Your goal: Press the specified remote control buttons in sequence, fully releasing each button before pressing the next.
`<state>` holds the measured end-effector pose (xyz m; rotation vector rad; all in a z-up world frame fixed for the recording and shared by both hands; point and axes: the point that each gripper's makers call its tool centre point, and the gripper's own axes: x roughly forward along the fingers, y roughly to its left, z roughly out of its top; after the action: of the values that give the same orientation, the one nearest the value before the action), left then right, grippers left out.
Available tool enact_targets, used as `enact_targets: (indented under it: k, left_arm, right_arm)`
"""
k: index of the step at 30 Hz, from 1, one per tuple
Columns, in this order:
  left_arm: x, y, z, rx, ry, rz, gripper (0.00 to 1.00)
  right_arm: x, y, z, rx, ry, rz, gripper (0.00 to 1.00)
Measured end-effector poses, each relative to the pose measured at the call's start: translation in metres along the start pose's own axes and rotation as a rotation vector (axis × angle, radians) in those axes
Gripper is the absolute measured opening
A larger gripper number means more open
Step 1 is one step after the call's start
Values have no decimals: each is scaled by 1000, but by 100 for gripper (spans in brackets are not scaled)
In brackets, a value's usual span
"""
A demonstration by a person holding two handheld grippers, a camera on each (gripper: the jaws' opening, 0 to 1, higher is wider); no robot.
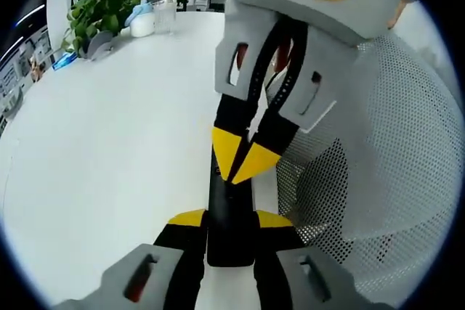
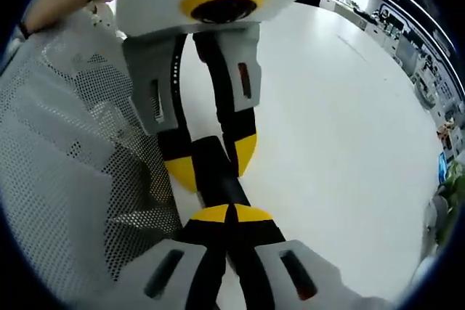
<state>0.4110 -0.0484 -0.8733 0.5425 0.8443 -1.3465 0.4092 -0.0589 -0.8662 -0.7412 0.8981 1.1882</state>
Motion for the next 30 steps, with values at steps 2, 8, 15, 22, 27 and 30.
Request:
enact_targets:
  k: [2,8,15,22,27,30]
  left_arm:
    - [0,0,0,0,0,0,19]
    - [0,1,0,-2,-2,-2,19]
    - [0,0,0,-14,-2,-7,19]
    - [0,0,0,-18,-16,-6,19]
    - [0,0,1,-8,-9,-10,19]
    - [0,0,0,-11,-7,-10,19]
  right_arm:
    - [0,0,0,-35,7,-9,0]
    - [2,4,1,-197,26,-34,0]
    - [1,0,2,-97,-23,-13,0]
    - [0,-1,2,20,-32,7,0]
    - [1,1,4,-9,-28,4,0]
    - [3,5,8,-34,-44,15,0]
